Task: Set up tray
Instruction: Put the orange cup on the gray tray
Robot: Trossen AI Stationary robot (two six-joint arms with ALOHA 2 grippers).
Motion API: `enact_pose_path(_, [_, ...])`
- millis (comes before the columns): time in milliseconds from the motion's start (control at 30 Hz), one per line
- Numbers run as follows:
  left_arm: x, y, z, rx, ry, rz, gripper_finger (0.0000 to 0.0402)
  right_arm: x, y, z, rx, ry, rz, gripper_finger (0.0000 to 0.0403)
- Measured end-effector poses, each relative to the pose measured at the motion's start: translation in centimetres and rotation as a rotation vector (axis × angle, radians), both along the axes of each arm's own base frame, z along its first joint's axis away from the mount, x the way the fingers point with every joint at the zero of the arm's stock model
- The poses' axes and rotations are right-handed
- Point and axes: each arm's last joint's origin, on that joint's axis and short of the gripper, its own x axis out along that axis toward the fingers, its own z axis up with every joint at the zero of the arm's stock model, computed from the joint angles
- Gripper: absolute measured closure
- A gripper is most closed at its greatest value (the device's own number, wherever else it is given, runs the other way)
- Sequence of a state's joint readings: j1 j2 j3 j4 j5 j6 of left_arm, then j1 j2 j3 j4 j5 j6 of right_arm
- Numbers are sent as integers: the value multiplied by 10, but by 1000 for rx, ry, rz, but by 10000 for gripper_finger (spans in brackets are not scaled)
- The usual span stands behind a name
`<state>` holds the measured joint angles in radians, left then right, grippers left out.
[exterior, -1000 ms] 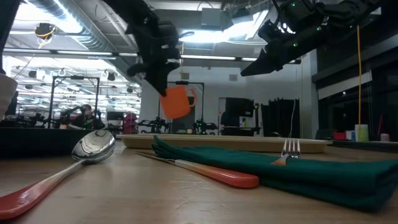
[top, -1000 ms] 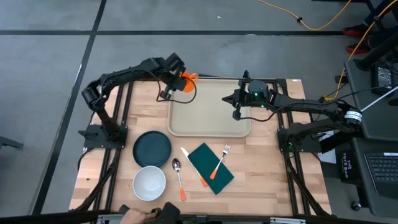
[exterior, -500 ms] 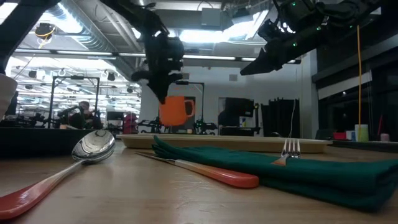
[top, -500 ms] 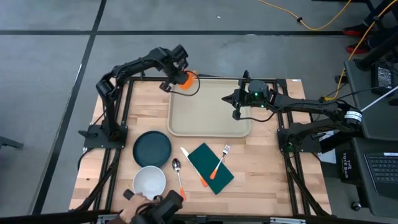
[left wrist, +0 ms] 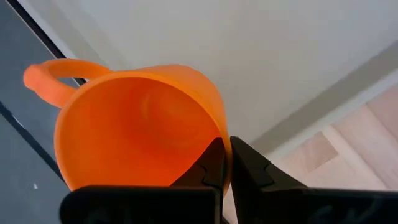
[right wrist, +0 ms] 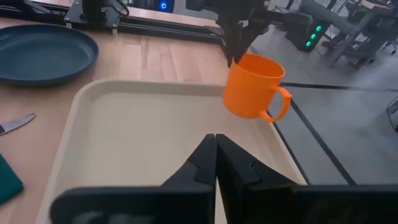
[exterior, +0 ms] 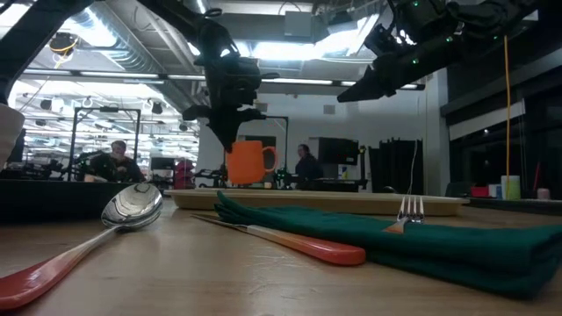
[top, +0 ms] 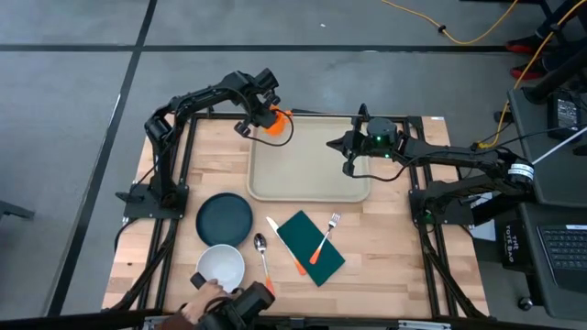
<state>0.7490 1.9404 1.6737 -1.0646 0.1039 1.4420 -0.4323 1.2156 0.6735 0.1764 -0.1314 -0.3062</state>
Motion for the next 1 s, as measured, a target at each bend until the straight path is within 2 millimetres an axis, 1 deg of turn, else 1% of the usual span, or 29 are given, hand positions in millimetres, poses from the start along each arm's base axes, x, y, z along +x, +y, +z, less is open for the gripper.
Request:
enact_pose_path(333, [0,0,0,-5,-4,-14,400,0,0,1,-24,-6,4,392])
enact_pose_path(667, [7,7,-26,-21,60,-20,400,0,0,1,-24,-8,5,392])
enact_pose_path(1000, [10,9,-26,3,34,-42,400,0,0,1,-23,-8,5,392])
